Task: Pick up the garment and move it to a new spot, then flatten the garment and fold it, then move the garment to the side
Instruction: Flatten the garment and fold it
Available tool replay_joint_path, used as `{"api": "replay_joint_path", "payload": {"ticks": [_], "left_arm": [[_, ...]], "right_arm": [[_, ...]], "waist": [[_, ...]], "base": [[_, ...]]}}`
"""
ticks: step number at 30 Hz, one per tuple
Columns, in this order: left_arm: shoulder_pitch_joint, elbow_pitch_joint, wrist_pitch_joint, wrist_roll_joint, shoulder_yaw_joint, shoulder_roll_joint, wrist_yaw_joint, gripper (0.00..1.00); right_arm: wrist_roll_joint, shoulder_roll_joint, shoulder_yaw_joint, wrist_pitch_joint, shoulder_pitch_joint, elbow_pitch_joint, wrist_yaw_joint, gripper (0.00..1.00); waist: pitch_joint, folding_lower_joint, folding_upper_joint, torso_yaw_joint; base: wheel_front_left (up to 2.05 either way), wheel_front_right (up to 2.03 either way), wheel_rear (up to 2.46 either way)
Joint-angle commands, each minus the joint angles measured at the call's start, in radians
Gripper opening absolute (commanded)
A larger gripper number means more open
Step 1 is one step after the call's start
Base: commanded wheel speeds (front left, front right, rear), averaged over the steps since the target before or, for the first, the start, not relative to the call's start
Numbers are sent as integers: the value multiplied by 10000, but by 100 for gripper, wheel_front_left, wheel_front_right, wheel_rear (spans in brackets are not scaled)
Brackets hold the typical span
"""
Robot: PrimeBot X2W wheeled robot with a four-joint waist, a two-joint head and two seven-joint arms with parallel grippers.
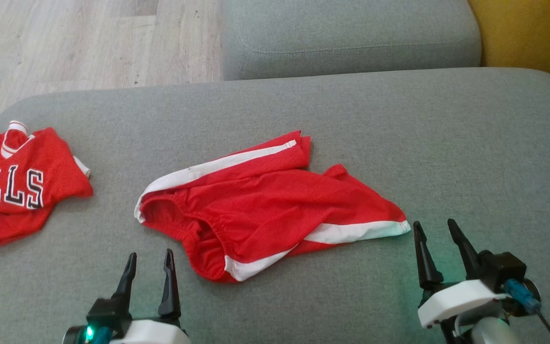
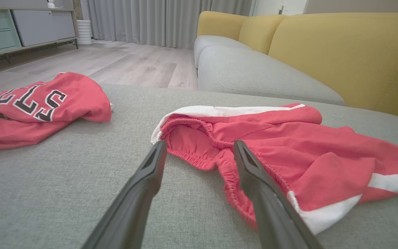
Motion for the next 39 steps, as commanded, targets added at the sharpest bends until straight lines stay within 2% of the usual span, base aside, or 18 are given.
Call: {"api": "replay_joint_path", "payload": {"ticks": [1, 4, 7, 11, 15, 23, 39], "left_arm": [[-254, -214, -95, 39, 388, 30, -83, 100], [-291, -229, -95, 23, 353, 30, -130, 100], [-359, -320, -95, -214, 93, 30, -397, 100], [-508, -116, -95, -1024, -813, 30, -1106, 100], [-768, 358, -95, -1559, -1713, 30, -1353, 100], [-1396, 1325, -95, -2116, -2588, 30, -1449, 100], [-2058, 2439, -95, -2340, -2752, 30, -1461, 100]], "right_arm": [[51, -42, 303, -67, -337, -239, 35, 100], [80, -42, 331, -67, -358, -206, 35, 100], [99, -42, 352, -67, -365, -195, 35, 100], [135, -42, 387, -67, -361, -132, 35, 100], [163, -42, 411, -67, -448, -7, 35, 100], [19, -41, 431, -67, -676, 90, 35, 100], [1, -41, 430, -67, -894, 206, 35, 100]], "waist": [[8, 1, -1, 3], [52, 1, -1, 2], [131, 1, -1, -2], [260, 1, -1, -36], [472, 1, -1, -133], [861, 1, -1, -410], [1196, 1, -1, -533]], "base": [[0, 0, 0], [0, 0, 0], [0, 0, 0], [0, 0, 0], [0, 0, 0], [0, 0, 0], [0, 0, 0]]}}
